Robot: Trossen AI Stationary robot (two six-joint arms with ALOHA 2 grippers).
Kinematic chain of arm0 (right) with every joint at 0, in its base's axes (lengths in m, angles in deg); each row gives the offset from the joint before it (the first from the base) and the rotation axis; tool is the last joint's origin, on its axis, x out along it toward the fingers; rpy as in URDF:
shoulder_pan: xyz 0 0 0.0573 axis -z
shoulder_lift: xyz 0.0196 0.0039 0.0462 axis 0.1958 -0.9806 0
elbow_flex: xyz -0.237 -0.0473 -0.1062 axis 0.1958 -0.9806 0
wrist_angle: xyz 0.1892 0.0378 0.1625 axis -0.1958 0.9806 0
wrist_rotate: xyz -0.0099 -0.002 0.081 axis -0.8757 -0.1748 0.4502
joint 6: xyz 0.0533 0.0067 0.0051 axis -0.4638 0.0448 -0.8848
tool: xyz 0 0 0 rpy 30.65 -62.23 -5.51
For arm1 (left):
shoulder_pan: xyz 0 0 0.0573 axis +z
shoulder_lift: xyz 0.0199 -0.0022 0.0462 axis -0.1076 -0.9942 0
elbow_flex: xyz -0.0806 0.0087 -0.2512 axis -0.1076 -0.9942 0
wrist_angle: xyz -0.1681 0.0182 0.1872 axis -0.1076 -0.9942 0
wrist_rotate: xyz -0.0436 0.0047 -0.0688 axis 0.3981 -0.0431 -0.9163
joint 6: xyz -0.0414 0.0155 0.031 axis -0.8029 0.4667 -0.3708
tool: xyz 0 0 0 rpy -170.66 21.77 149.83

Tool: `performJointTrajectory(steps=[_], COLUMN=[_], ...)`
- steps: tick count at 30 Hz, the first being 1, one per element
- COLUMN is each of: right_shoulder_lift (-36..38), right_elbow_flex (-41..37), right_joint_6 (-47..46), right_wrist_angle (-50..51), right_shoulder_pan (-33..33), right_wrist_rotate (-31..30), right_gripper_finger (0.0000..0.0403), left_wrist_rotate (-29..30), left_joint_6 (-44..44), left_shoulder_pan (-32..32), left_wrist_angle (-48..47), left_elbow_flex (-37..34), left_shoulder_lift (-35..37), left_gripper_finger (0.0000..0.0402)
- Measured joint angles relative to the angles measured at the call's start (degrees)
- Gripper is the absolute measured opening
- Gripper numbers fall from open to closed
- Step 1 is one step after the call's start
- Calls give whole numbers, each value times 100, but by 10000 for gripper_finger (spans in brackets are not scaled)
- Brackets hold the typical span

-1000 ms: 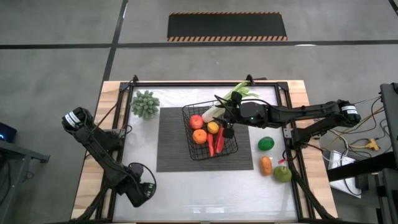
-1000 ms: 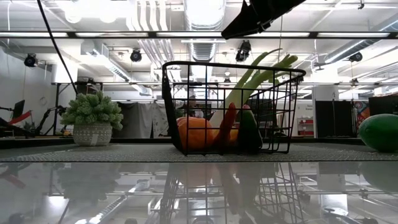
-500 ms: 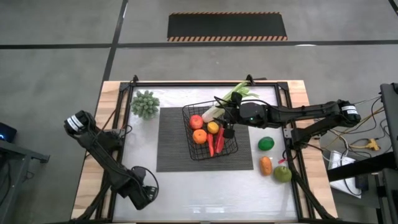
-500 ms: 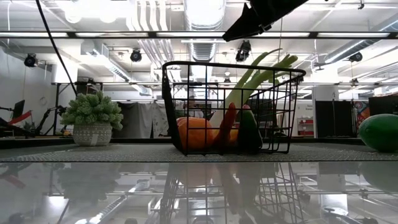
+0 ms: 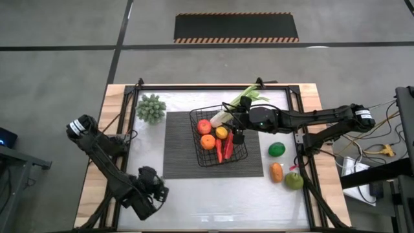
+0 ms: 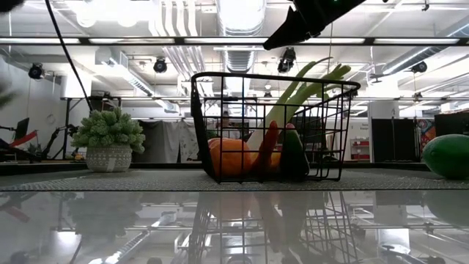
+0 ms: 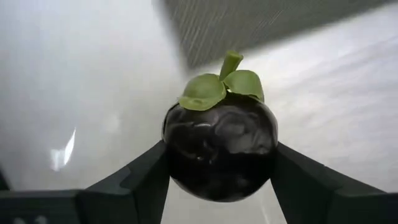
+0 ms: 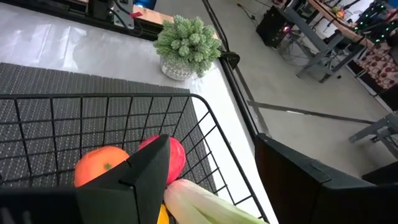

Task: Build produce basket
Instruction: Put the mangosteen into the wire basket

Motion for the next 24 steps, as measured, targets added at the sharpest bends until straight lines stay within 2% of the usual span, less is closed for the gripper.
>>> performJointTrajectory(steps=[2, 4, 7, 11, 14, 16, 24], right_shoulder_lift=[0, 0, 0, -49, -68, -66, -27], right_elbow_flex=[-10, -33, -133, -391, -575, -649, -686], right_joint_6=[-6, -9, -9, -7, -16, -76, -116], right_wrist_angle=[-25, -52, -64, -531, -906, -1105, -1068], right_shoulder_pan=[11, 22, 45, 74, 72, 72, 72], right_wrist_rotate=[0, 2, 1, 2, 2, 4, 2], right_gripper_finger=[221, 221, 221, 221, 219, 219, 219], left_wrist_rotate=[920, 2044, 3589, 5000, 5564, 5755, 5817], left_joint_6=[544, 1521, 3504, 6050, 7296, 7803, 8082], left_shoulder_pan=[12, 20, 16, 48, 136, 210, 576], left_wrist_angle=[-258, -129, 468, 1581, 2294, 2598, 2707], left_elbow_flex=[232, 443, 641, 549, 373, 296, 276], left_shoulder_lift=[13, 15, 46, 44, 44, 44, 44], left_gripper_finger=[221, 221, 221, 221, 221, 221, 221])
